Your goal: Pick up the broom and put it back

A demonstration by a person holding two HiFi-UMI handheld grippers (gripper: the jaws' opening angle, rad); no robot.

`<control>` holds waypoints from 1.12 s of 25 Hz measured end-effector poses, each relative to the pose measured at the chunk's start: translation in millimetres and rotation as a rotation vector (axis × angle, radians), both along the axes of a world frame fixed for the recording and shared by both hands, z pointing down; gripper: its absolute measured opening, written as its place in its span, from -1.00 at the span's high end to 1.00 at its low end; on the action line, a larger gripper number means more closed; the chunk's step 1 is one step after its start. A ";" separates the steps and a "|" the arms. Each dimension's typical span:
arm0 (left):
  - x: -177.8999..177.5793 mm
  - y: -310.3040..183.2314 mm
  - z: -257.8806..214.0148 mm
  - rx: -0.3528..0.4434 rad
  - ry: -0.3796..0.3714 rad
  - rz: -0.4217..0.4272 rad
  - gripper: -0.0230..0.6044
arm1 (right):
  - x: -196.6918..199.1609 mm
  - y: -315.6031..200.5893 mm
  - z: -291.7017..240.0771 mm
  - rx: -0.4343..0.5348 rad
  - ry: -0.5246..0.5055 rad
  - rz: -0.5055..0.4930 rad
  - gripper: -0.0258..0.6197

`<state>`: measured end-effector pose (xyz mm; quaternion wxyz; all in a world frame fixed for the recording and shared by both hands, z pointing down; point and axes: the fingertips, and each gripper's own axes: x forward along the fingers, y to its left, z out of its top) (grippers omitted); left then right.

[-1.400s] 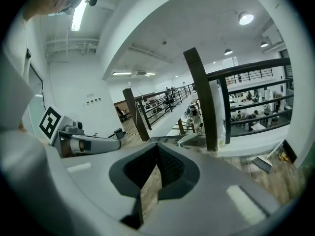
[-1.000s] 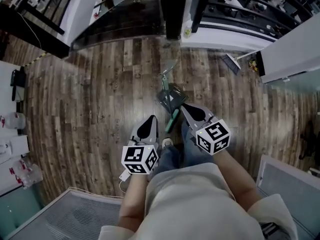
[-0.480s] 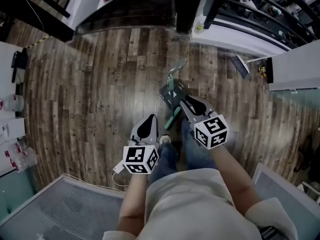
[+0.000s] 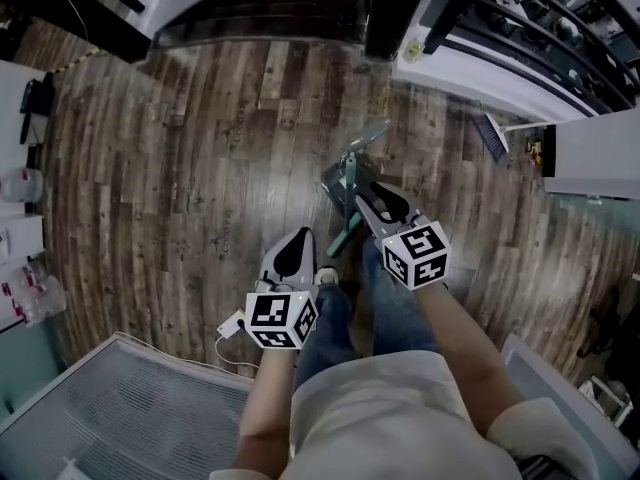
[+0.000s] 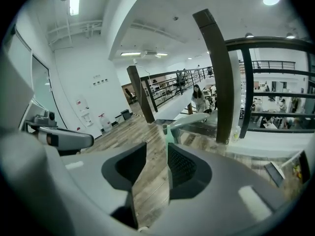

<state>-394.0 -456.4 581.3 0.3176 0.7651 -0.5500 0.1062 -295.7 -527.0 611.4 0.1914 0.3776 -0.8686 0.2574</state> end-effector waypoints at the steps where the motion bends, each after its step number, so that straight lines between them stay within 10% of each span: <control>1: -0.8 -0.7 2.6 -0.003 0.002 -0.005 0.91 | -1.0 -2.0 4.7 -0.003 0.005 -0.003 0.48; 28: -2.8 -14.9 48.4 -0.064 0.024 -0.066 0.91 | -26.2 -39.9 89.0 -0.076 0.050 -0.084 0.44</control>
